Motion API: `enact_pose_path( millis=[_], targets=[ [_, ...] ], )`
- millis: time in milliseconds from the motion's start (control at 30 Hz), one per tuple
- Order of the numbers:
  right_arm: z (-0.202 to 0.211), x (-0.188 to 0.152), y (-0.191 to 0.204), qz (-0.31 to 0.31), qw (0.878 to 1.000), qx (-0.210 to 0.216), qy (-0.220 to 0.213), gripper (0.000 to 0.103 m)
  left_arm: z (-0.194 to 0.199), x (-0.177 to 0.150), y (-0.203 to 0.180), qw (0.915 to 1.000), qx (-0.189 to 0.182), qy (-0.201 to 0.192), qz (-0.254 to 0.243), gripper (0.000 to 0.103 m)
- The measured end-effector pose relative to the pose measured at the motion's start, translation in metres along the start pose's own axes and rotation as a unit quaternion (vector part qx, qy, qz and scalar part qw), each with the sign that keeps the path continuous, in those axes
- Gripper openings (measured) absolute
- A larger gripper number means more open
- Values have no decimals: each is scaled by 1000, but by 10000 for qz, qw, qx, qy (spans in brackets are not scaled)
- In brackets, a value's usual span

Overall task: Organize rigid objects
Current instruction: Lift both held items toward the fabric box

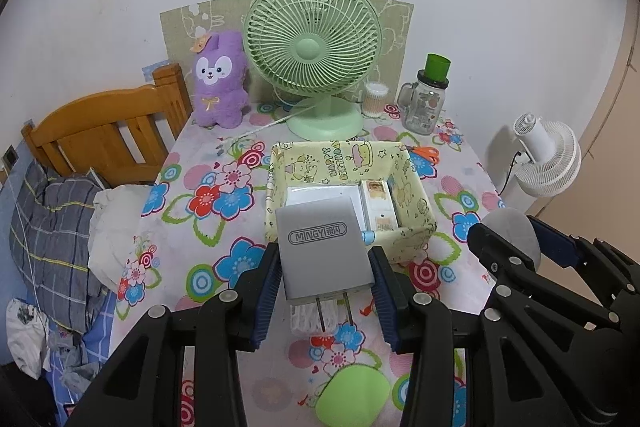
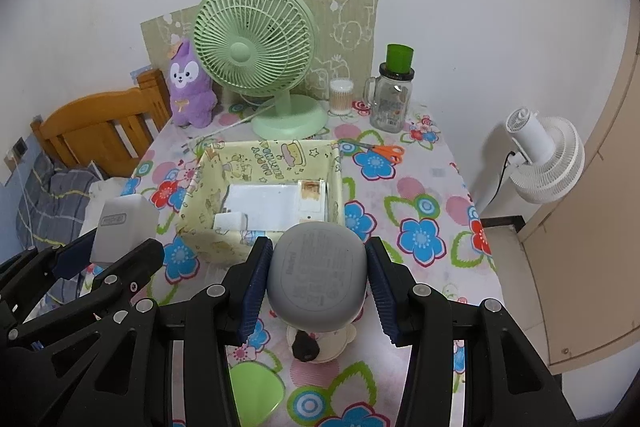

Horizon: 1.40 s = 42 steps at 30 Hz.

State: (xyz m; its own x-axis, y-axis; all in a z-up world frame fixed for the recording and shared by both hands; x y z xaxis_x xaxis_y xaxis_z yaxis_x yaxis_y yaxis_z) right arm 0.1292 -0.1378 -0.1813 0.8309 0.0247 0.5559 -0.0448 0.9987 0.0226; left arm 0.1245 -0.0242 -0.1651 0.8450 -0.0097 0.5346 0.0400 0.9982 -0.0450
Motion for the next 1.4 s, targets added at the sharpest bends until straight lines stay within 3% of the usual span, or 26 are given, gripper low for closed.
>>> enact_pose_path(
  millis=[733, 1400],
  targets=[
    [-54, 61, -4, -63, 9999, 64, -57, 51, -47, 60, 4, 9999, 131, -27, -94, 44],
    [-118, 84, 3, 60, 10000, 11, 79, 51, -121, 85, 21, 9997, 169, 200, -20, 44]
  ],
)
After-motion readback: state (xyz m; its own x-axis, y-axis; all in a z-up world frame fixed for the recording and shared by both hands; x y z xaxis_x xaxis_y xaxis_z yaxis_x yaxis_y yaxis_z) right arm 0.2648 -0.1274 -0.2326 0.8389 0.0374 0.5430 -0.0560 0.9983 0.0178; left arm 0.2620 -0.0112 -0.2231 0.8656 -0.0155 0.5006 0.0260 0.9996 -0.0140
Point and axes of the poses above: each gripper's, at about its wrist camera, not at the fingertips, and z roughly against the way its jaws point, y to its left, x to its top, the point moved 7 cm from there along -z, roughly the way its jaws point, and after that the axes turned 8 degrees about y, right-handed, at the moved point
